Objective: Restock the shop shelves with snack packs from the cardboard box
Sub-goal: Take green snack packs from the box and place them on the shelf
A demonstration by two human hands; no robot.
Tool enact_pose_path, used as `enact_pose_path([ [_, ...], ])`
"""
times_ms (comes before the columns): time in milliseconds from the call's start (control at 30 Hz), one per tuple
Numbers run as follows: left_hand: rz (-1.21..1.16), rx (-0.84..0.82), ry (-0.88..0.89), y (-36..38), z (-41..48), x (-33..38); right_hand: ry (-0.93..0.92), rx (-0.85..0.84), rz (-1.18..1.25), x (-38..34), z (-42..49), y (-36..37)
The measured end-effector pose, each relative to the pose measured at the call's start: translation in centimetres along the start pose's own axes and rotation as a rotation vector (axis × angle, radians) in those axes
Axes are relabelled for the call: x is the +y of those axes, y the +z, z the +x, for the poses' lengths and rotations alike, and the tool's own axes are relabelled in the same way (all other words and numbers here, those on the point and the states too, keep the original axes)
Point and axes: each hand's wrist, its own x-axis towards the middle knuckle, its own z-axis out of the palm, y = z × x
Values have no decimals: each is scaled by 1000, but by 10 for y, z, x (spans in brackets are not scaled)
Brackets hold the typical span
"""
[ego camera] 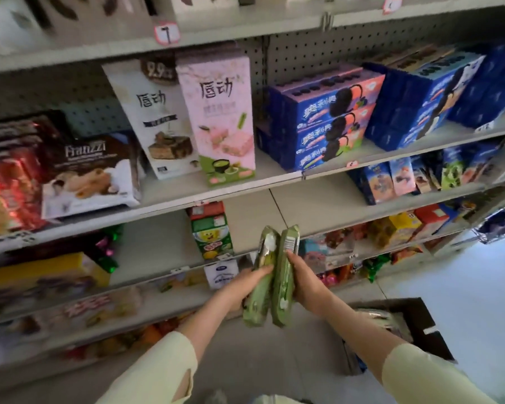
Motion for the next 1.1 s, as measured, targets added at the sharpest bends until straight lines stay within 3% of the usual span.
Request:
enact_pose_path([
  [200, 43, -29, 33, -75, -35, -24, -44, 147, -125, 24, 15, 81],
  [467, -55, -82, 45, -163, -50, -66, 131, 28, -102, 41, 40, 153],
  [633, -108, -91, -64, -216, -51, -87, 121, 35, -96, 42, 46, 200],
  [967, -156, 197, -40, -239, -61, -96, 105, 76, 108, 57, 58, 233],
  [1100, -270, 165, -12, -236, -70, -96, 125, -6, 91, 60, 61, 240],
])
